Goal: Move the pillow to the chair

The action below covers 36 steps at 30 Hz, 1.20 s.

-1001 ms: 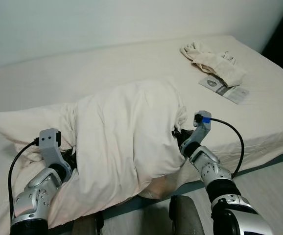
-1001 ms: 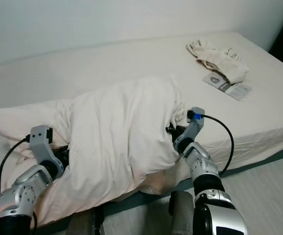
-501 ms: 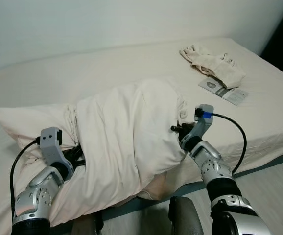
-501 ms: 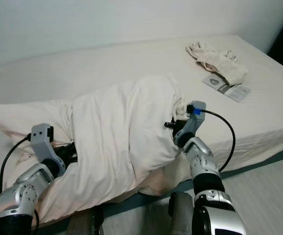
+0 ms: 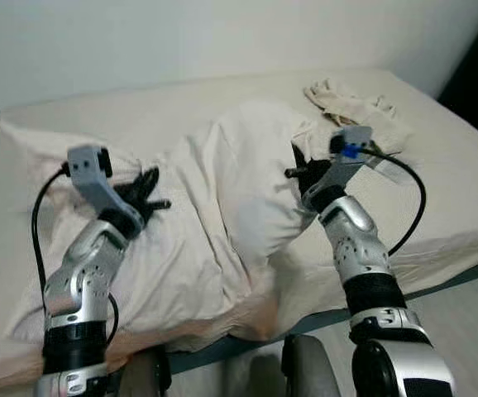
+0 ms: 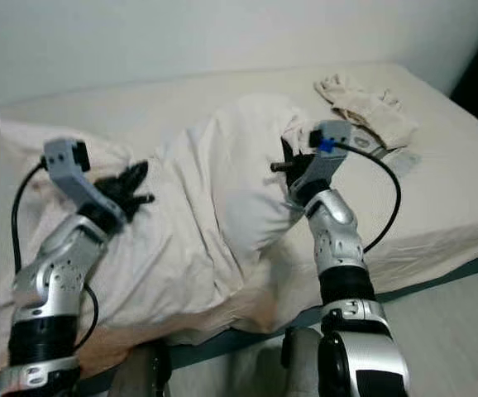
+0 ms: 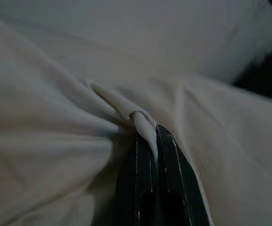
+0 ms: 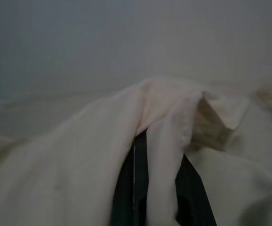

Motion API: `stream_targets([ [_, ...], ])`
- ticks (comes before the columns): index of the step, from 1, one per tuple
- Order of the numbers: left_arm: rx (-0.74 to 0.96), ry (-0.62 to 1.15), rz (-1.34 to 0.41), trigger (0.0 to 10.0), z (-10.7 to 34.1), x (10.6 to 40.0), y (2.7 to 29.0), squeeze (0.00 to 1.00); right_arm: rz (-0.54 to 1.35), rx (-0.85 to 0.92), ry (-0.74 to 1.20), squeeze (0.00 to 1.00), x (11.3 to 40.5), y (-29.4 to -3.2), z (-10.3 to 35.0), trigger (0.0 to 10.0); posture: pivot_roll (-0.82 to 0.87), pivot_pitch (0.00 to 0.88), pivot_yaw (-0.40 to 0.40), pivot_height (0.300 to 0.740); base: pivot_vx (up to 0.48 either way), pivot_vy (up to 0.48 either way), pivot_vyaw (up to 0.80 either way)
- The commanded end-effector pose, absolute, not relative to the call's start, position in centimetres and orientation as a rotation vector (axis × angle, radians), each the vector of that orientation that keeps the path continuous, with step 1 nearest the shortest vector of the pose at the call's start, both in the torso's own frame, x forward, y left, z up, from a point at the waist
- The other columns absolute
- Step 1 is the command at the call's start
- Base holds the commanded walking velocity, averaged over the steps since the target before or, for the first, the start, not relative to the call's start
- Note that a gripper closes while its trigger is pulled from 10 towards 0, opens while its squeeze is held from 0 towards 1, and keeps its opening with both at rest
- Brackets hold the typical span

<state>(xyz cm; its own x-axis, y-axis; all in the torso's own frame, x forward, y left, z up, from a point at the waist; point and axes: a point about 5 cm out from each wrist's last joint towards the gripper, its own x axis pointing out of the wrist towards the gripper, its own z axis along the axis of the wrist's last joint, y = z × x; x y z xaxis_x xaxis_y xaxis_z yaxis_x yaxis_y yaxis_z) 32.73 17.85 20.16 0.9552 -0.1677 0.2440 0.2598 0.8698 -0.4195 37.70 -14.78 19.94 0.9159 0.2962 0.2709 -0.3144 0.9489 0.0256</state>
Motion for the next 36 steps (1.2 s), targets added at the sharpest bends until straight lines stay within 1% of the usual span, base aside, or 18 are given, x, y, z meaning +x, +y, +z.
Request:
stream_targets([
  [1,-0.519,-0.271,-0.244,10.0,21.0,32.5,17.4,0.00,0.313,0.003,-0.386,0.00,37.2,-14.0,21.5,10.0,-0.02,0.058,-0.040,0.561,0.000,0.000,0.00],
  [4,-0.504,-0.356,-0.230,10.0,22.2,32.3,17.2,0.00,0.300,0.006,-0.395,0.00,37.1,-13.3,21.6,10.0,-0.02,0.052,-0.038,0.561,0.000,0.000,0.00],
  [7,-0.536,-0.411,-0.221,10.0,23.1,32.3,16.9,0.00,0.299,0.011,-0.407,0.00,37.1,-12.6,21.9,10.0,-0.02,0.044,-0.037,0.561,0.000,0.000,0.00],
  [14,-0.575,-0.480,-0.204,10.0,25.0,32.5,17.0,0.00,0.216,-0.025,-0.512,0.00,37.6,-13.1,24.6,10.0,-0.02,0.027,-0.042,0.561,0.000,0.000,0.00],
  [15,-0.527,-0.499,-0.226,10.0,26.0,32.5,16.8,0.00,0.197,-0.006,-0.544,0.00,37.7,-13.4,25.9,10.0,-0.02,0.025,-0.044,0.561,0.000,0.000,0.00],
  [17,-0.502,-0.506,-0.233,10.0,26.3,32.5,16.6,0.00,0.191,0.003,-0.555,0.00,37.8,-13.5,26.3,10.0,-0.02,0.025,-0.044,0.561,0.000,0.000,0.00],
  [18,-0.408,-0.512,-0.252,10.0,27.1,32.6,16.1,0.00,0.197,0.011,-0.573,0.00,37.9,-13.6,27.3,10.0,-0.02,0.020,-0.044,0.561,0.000,0.000,0.00],
  [19,-0.356,-0.507,-0.252,10.0,27.3,32.8,15.9,0.00,0.203,0.014,-0.563,0.00,38.0,-13.6,27.3,10.0,-0.02,0.017,-0.042,0.561,0.000,0.000,0.00],
  [21,-0.323,-0.503,-0.250,10.0,27.3,32.9,15.8,0.00,0.208,0.016,-0.555,0.00,38.1,-13.5,27.2,10.0,-0.02,0.016,-0.042,0.561,0.000,0.000,0.00],
  [23,-0.212,-0.433,-0.227,10.0,26.2,33.5,15.5,0.00,0.196,-0.007,-0.430,0.00,38.8,-13.4,25.1,10.0,-0.02,0.014,-0.040,0.561,0.000,0.000,0.00],
  [25,-0.139,-0.361,-0.176,10.0,24.4,34.0,15.6,0.00,0.206,-0.029,-0.354,0.00,38.7,-13.2,23.0,10.0,-0.02,0.018,-0.041,0.561,0.000,0.000,0.00],
  [27,-0.131,-0.326,-0.148,10.0,23.5,34.2,15.8,0.00,0.215,-0.036,-0.337,0.00,38.5,-13.1,22.2,10.0,-0.02,0.017,-0.039,0.561,0.000,0.000,0.00],
  [29,-0.181,-0.260,-0.142,10.0,22.0,34.2,15.6,0.00,0.219,-0.041,-0.305,0.00,38.1,-13.1,20.8,10.0,-0.02,0.018,-0.038,0.561,0.000,0.000,0.00],
  [30,-0.220,-0.245,-0.141,10.0,21.7,34.2,15.5,0.00,0.210,-0.036,-0.284,0.00,38.0,-13.3,20.1,10.0,-0.02,0.020,-0.037,0.561,0.000,0.000,0.00],
  [33,-0.222,-0.235,-0.136,10.0,21.4,34.2,15.4,0.00,0.190,-0.032,-0.236,0.00,37.9,-13.7,18.9,10.0,-0.02,0.023,-0.035,0.561,0.000,0.000,0.00],
  [34,-0.194,-0.228,-0.133,10.0,20.9,34.1,15.5,0.00,0.190,-0.045,-0.218,0.00,37.8,-13.9,18.2,10.0,-0.02,0.022,-0.035,0.561,0.000,0.000,0.00],
  [35,-0.091,-0.196,-0.107,10.0,19.0,33.9,15.8,0.00,0.212,-0.075,-0.190,0.00,37.3,-14.1,16.7,10.0,-0.02,0.024,-0.036,0.561,0.000,0.000,0.00],
  [36,-0.071,-0.184,-0.099,10.0,18.3,33.8,15.9,0.00,0.220,-0.079,-0.179,0.00,37.1,-14.1,16.2,10.0,-0.02,0.024,-0.036,0.561,0.000,0.000,0.00],
])
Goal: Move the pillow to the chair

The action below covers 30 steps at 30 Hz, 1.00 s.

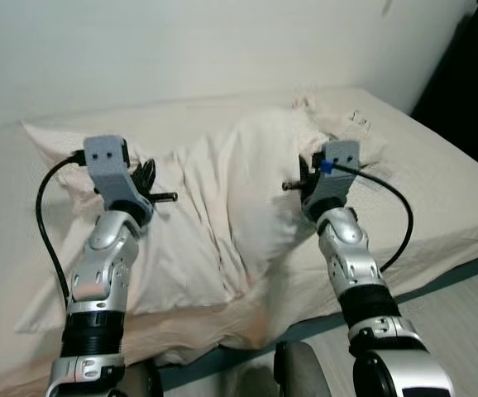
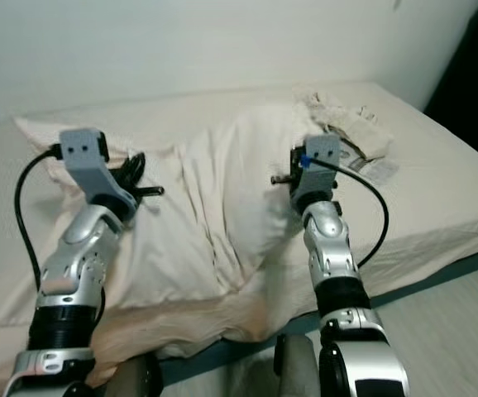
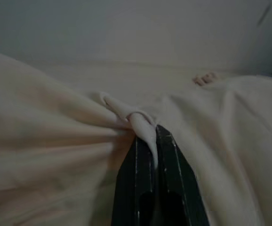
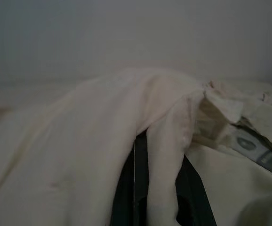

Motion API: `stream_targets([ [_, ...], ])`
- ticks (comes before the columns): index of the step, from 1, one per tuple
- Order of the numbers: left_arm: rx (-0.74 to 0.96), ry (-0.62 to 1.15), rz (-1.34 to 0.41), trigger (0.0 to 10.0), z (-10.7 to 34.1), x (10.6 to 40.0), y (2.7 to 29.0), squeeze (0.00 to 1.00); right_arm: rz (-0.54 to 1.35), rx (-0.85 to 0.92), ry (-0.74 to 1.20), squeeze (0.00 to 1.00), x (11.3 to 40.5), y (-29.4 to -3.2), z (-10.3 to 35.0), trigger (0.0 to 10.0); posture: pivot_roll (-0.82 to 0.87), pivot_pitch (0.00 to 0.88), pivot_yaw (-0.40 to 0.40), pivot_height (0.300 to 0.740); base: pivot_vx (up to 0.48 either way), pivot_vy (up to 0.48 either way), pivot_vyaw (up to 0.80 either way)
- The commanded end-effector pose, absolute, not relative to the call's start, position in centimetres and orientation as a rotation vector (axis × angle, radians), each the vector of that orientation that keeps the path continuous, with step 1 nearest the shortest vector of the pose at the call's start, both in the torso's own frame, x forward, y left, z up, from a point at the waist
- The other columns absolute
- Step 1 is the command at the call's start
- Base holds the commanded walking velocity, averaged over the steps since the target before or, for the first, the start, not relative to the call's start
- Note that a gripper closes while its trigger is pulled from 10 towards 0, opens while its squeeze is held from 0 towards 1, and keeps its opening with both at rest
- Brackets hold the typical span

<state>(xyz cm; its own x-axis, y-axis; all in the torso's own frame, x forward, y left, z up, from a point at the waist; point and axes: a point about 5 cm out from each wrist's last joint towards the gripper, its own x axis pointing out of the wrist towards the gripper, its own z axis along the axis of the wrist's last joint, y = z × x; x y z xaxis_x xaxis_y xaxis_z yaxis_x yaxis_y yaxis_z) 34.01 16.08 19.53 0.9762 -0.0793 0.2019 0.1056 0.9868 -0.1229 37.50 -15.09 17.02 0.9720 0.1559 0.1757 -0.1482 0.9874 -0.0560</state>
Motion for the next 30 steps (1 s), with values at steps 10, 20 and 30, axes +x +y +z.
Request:
stream_targets([
  [10,-0.157,-0.162,-0.056,10.0,16.6,32.6,16.3,0.00,0.271,-0.055,-0.115,0.00,36.0,-14.5,13.8,10.0,-0.01,0.019,-0.036,0.571,0.000,0.000,0.00],
  [20,-0.066,-0.170,-0.080,10.0,15.7,32.6,15.7,0.00,0.279,-0.054,-0.112,0.00,35.5,-14.2,13.0,10.0,-0.01,0.021,-0.035,0.616,0.000,0.000,0.00],
  [30,-0.059,-0.149,-0.086,10.0,14.8,32.5,14.9,0.00,0.280,-0.028,-0.084,0.00,35.3,-14.4,12.4,10.0,-0.02,0.021,-0.040,0.661,0.000,0.000,0.00],
])
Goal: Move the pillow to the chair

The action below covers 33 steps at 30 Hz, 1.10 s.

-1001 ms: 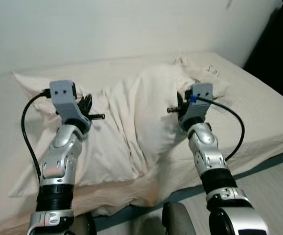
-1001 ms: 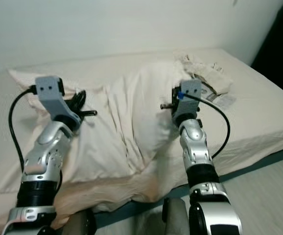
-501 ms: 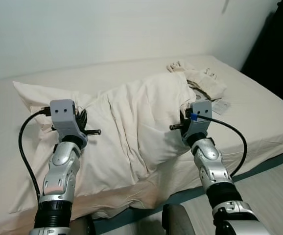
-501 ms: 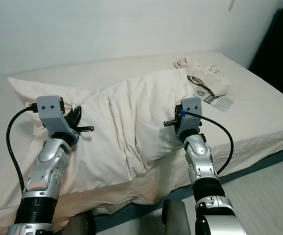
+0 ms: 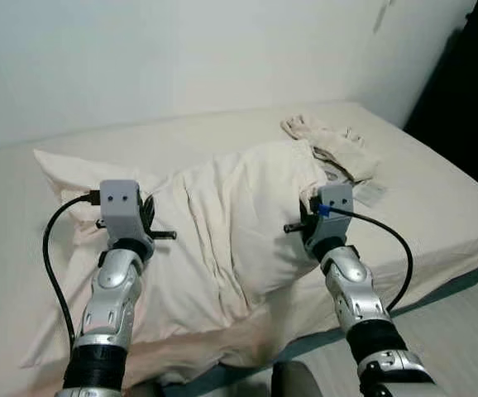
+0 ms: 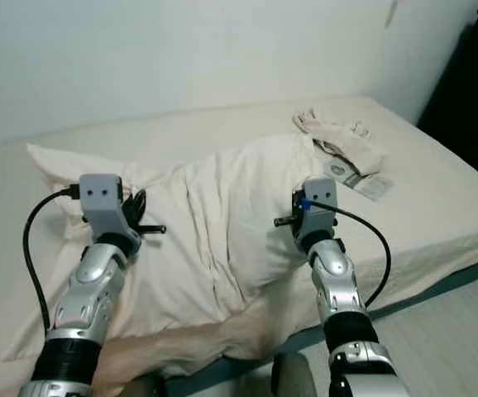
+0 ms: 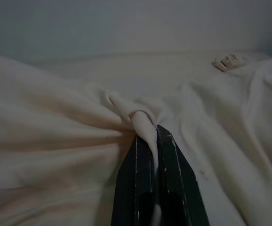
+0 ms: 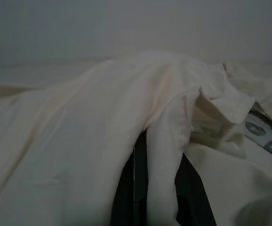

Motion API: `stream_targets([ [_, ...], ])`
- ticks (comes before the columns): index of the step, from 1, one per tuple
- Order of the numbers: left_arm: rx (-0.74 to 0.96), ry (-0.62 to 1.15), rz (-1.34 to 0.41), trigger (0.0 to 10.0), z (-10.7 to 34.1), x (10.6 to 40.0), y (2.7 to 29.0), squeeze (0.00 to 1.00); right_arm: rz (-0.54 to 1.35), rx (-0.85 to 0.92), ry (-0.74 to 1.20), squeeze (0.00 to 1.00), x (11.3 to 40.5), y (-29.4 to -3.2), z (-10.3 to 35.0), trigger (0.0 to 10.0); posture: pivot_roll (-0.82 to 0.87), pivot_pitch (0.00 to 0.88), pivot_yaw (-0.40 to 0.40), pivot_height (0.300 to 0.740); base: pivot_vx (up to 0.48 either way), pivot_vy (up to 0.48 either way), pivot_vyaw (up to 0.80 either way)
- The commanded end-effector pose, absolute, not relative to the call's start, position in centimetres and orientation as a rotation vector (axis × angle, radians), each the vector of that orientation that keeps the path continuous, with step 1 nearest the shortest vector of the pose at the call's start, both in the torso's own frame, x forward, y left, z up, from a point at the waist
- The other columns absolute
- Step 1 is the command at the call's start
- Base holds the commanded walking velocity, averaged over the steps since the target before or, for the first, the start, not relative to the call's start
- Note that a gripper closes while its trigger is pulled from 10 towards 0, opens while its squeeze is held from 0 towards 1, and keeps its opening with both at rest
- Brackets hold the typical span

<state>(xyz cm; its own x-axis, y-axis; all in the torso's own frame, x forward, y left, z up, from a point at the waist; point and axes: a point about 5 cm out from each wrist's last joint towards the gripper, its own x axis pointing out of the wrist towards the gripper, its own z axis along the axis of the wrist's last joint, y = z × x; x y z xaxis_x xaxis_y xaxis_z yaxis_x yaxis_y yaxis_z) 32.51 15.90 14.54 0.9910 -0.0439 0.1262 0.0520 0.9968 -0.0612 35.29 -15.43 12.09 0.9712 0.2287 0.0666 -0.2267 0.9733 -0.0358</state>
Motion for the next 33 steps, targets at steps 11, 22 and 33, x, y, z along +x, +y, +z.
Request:
stream_targets([
  [11,-0.108,-0.105,-0.019,10.0,13.4,32.2,16.0,0.00,0.294,-0.036,-0.081,0.00,35.4,-14.2,12.3,10.0,-0.01,0.021,-0.044,0.711,0.000,0.000,0.00],
  [22,-0.140,-0.046,0.001,10.0,12.1,31.9,16.7,0.00,0.299,-0.037,-0.072,0.00,35.2,-14.2,12.0,10.0,-0.02,0.022,-0.047,0.740,0.000,0.000,0.00],
  [33,-0.170,-0.059,0.047,10.0,11.2,31.4,17.4,0.00,0.325,-0.047,-0.054,0.00,35.0,-13.7,11.4,10.0,-0.01,0.029,-0.051,0.740,0.000,0.000,0.00],
])
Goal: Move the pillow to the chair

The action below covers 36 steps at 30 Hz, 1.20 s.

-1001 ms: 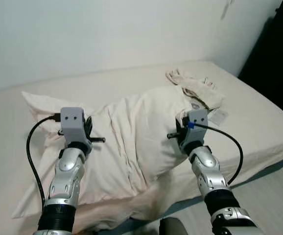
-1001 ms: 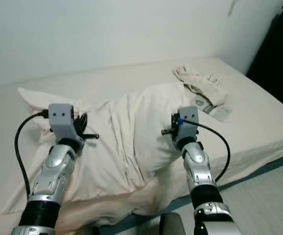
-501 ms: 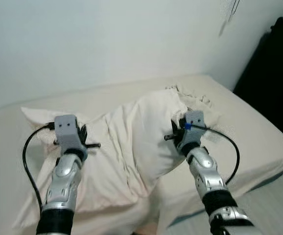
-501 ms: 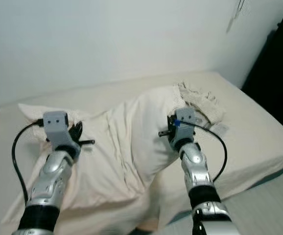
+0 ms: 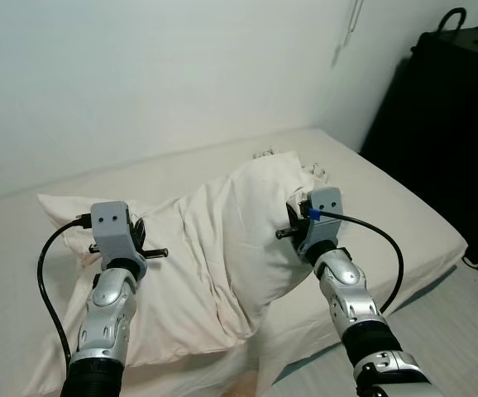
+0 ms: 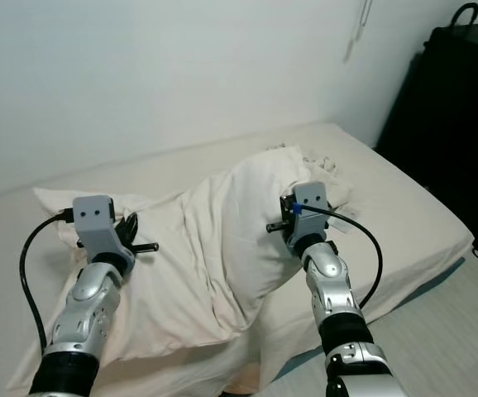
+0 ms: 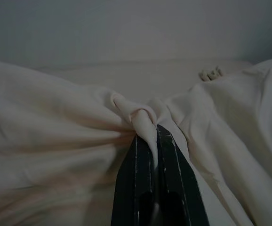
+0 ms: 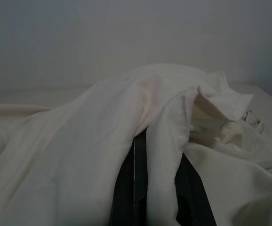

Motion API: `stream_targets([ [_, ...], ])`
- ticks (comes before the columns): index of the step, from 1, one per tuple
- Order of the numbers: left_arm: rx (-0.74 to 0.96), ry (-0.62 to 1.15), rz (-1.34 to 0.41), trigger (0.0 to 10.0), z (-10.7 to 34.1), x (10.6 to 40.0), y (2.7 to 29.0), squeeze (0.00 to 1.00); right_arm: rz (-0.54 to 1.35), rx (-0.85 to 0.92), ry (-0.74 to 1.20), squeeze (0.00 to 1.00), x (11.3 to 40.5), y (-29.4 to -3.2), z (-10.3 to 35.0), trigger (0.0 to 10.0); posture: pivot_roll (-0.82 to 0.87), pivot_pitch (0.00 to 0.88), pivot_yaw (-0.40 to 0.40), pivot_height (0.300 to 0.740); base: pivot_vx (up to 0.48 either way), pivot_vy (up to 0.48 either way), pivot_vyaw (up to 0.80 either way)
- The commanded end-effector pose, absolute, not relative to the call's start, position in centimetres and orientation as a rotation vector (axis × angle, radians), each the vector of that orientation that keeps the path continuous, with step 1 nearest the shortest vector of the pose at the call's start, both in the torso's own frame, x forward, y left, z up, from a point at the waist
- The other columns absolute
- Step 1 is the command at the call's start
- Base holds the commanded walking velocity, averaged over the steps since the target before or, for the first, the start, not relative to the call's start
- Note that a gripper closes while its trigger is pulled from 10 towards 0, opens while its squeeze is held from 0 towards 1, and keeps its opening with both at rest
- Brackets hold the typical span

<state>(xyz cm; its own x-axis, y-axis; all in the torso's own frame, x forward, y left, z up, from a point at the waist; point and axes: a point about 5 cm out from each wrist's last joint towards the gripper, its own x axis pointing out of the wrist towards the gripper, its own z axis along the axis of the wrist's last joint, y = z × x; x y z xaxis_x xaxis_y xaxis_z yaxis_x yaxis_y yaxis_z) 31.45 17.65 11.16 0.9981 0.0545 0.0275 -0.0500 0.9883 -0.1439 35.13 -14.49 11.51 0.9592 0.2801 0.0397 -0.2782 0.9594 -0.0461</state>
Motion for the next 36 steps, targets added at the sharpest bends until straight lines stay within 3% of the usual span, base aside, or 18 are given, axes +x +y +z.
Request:
stream_targets([
  [1,-0.183,-0.055,0.065,10.0,11.0,31.3,17.7,0.00,0.326,-0.042,-0.030,0.00,34.9,-13.6,11.1,10.0,-0.01,0.032,-0.049,0.740,0.000,0.000,0.00],
  [5,-0.064,-0.038,0.158,10.0,9.8,31.0,18.3,0.00,0.323,-0.054,0.075,0.00,34.3,-13.4,8.8,10.0,-0.01,0.037,-0.050,0.740,0.000,0.000,0.00],
  [9,0.025,0.104,0.087,10.0,8.0,30.8,17.7,0.00,0.289,-0.055,0.093,0.00,33.9,-14.0,8.0,10.0,-0.01,0.038,-0.049,0.740,0.000,0.000,0.00],
  [14,-0.059,0.158,0.028,10.0,7.2,30.8,16.7,0.00,0.198,0.020,0.135,0.00,33.7,-14.9,7.1,10.0,-0.01,0.046,-0.044,0.740,0.000,0.000,0.00],
  [24,-0.024,0.160,0.036,10.0,6.9,31.1,16.4,0.00,0.197,0.017,0.152,0.00,33.4,-14.9,6.5,10.0,-0.02,0.056,-0.032,0.740,0.000,0.000,0.00],
  [31,0.019,0.186,0.031,10.0,6.6,31.0,16.1,0.00,0.206,0.001,0.137,0.00,33.4,-15.0,6.7,10.0,-0.03,0.071,-0.036,0.740,0.000,-0.480,0.00],
  [36,-0.017,0.195,0.049,10.0,6.5,30.9,16.2,0.00,0.202,-0.003,0.140,0.00,33.3,-15.3,6.6,10.0,-0.03,0.074,-0.037,0.740,0.000,-0.114,0.00],
])
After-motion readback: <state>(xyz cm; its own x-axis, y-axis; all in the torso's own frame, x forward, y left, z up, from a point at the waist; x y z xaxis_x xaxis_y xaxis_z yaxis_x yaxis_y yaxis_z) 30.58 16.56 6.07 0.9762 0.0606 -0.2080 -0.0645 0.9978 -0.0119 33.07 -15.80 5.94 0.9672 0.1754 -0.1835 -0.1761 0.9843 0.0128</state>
